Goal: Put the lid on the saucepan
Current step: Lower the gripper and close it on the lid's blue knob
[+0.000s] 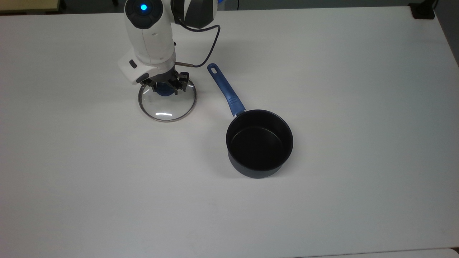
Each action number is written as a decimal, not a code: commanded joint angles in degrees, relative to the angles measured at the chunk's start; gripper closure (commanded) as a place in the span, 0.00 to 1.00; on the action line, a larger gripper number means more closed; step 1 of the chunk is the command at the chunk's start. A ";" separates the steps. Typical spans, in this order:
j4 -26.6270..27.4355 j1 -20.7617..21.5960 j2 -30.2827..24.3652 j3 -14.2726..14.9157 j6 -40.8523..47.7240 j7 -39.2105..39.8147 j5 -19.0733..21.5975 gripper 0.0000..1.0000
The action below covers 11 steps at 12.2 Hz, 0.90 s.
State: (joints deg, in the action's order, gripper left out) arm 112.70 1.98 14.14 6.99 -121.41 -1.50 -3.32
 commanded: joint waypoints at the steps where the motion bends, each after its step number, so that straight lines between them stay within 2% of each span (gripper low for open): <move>1: -2.64 0.66 -1.75 0.31 3.43 -0.78 -0.46 0.51; 5: -17.31 0.22 -0.87 0.57 15.74 -1.13 -0.20 0.56; 7: -24.60 1.09 2.02 0.57 20.39 -6.55 -0.55 0.56; 10: -33.84 6.00 8.16 0.57 26.03 -14.99 -0.55 0.56; 11: -35.34 7.76 9.32 0.57 26.13 -17.89 -0.55 0.56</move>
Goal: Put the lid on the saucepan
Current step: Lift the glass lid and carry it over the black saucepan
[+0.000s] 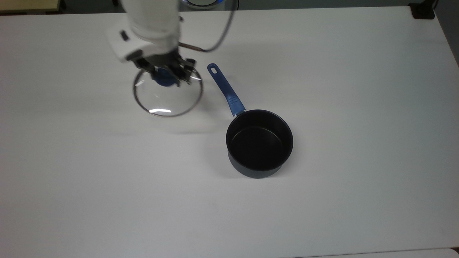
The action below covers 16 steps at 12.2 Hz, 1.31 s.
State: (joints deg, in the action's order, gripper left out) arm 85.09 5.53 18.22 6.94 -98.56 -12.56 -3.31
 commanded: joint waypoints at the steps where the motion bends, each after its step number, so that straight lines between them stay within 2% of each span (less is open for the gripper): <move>1: -8.36 6.31 6.12 0.62 3.11 -9.21 -0.47 0.56; 5: -13.98 11.34 11.65 -0.08 1.27 -17.31 -0.03 0.56; 9: -14.34 12.83 12.28 -0.26 -2.94 -22.05 3.66 0.55; 12: -14.60 13.54 12.98 -0.52 -6.90 -25.40 3.93 0.53; 16: -17.86 14.15 15.97 -0.52 -8.83 -28.74 3.93 0.45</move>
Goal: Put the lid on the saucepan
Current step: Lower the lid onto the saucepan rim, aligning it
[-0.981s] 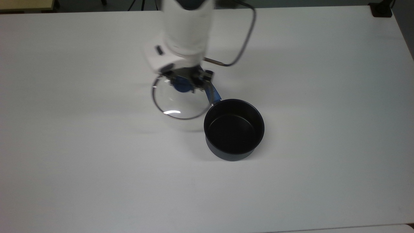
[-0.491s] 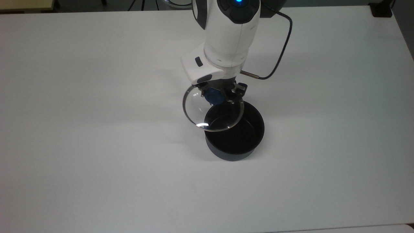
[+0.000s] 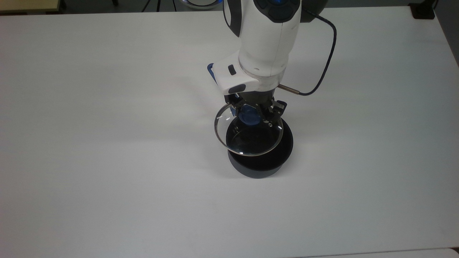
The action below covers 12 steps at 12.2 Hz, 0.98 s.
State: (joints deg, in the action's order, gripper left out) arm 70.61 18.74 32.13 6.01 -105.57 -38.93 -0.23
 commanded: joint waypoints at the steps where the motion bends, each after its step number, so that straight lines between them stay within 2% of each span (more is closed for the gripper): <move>1: -3.46 1.29 2.32 0.50 -2.62 -2.73 0.84 0.45; 12: -2.76 2.61 4.52 0.32 -2.89 -2.91 0.84 0.42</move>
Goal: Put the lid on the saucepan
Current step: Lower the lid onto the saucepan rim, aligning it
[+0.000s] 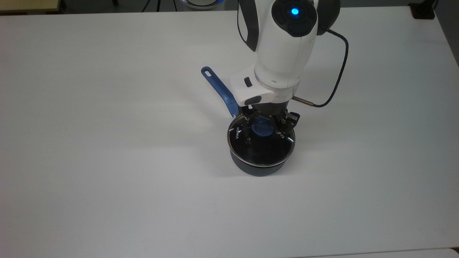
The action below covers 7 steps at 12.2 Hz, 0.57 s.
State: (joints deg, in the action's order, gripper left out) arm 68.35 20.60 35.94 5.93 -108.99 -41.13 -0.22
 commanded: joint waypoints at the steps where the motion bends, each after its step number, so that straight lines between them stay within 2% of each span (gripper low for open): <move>1: 0.20 0.67 0.71 0.31 0.97 -0.45 0.84 0.42; 4: 0.21 0.67 0.71 -0.39 5.45 0.34 0.92 0.42; 6: 0.30 0.67 0.71 -0.66 6.07 0.34 0.92 0.31; 7: 0.30 0.50 0.71 -0.66 6.33 0.34 1.19 0.32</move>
State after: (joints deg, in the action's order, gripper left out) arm 67.98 20.67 36.51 5.10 -104.43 -41.03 -0.21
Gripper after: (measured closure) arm 0.357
